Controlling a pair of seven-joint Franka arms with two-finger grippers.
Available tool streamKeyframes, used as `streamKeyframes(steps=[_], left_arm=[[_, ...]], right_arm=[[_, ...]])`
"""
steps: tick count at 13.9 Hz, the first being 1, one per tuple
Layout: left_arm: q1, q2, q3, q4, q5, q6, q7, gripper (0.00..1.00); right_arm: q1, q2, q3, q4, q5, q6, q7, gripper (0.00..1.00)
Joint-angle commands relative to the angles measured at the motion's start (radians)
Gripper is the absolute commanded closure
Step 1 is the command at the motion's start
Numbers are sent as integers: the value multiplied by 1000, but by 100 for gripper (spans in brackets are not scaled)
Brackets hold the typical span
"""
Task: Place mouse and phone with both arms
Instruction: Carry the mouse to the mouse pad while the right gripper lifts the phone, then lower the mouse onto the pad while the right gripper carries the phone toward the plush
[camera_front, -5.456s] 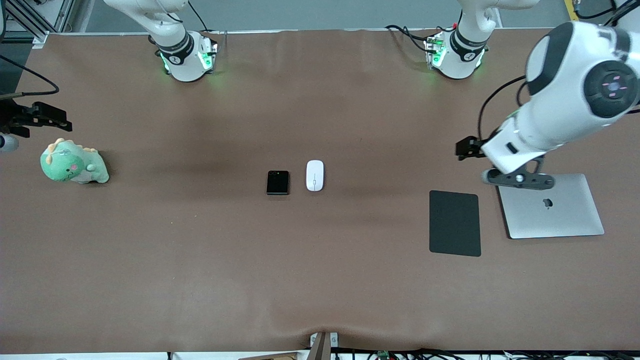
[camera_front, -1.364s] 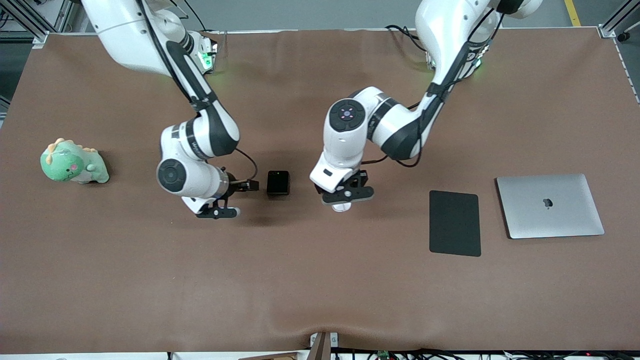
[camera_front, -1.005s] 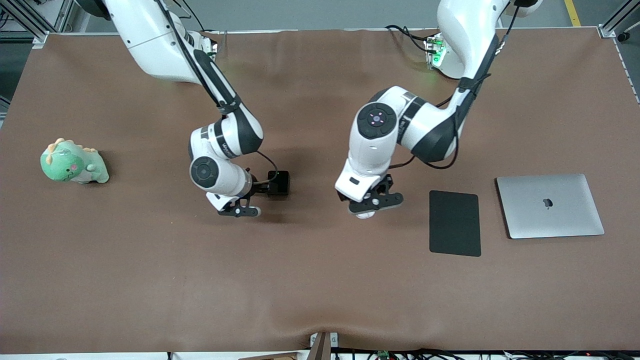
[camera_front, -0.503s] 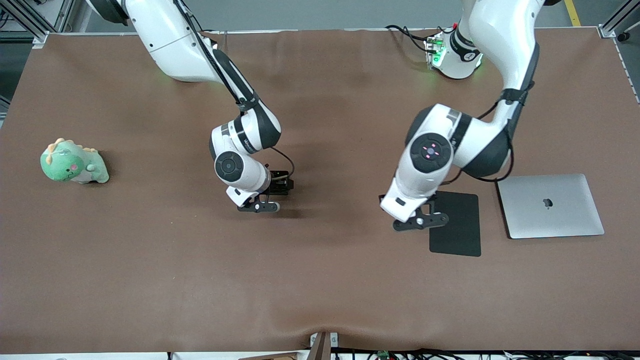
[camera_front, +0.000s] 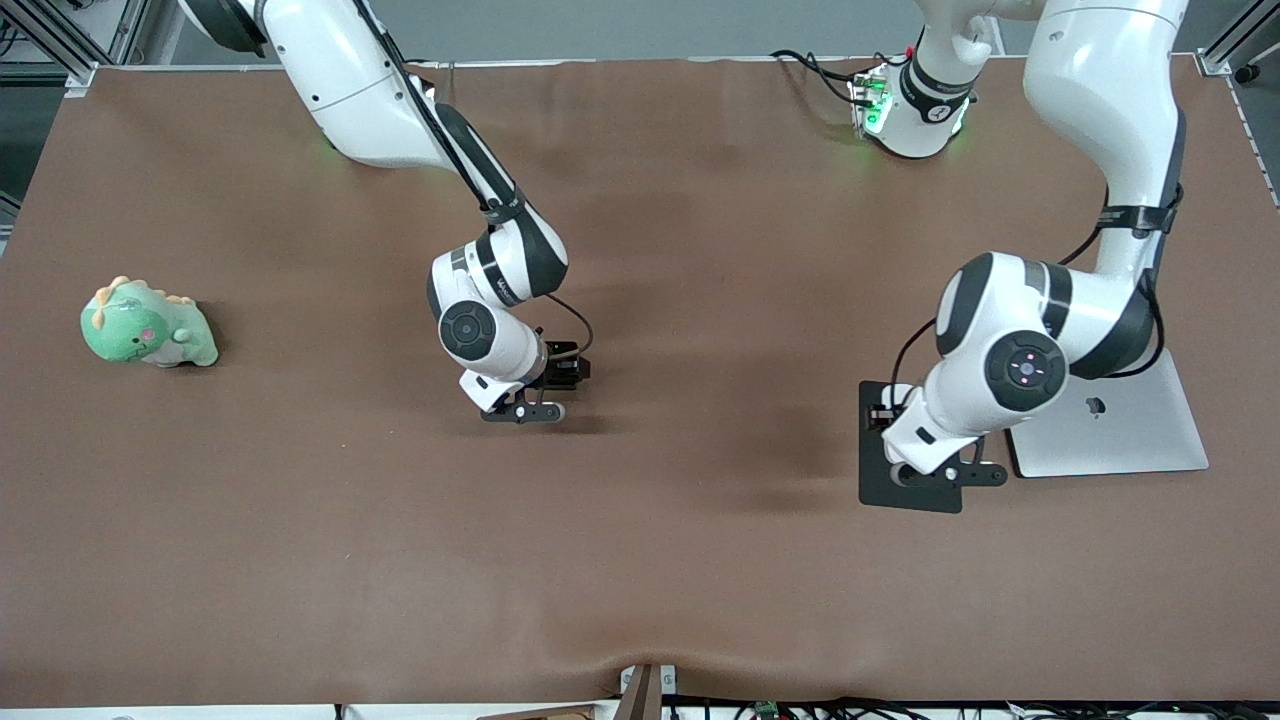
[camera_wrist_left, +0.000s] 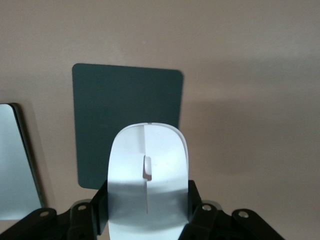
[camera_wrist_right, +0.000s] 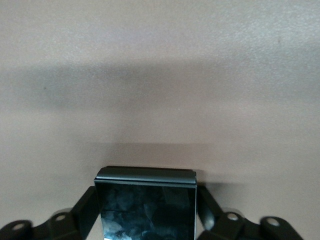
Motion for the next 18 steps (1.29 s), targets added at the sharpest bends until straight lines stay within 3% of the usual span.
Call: streamKeyframes(steps=[1,4,7,10,14,17,18], left_arm=[[24,-33,-10,-111,-14,91,52,86],[28,-28,-10,-214,-8,260,52,86],[30,-5,-1,-251,-2,357,55,85],[96,23,-2,-250,2,406,114,84],[105,79,-2,-245,2,470,133,81],[105,98,-2,-247,4,470,135,75],[107,98,-2,-245,4,470,141,67]], right_arm=[[-2,2,-10,14,19,-51,17,100],[-59,-7,-12,46,21,-97,9,100],[-148,-34,-12,43,7,-122,-53,100],[-256,-51,-24,37,-11,-189,-159,100],[-371,-82,-64,24,-148,-295,-248,100],[-485,-116,-67,-25,-163,-317,-439,100],[-522,-123,-68,-41,-172,-316,-504,100]])
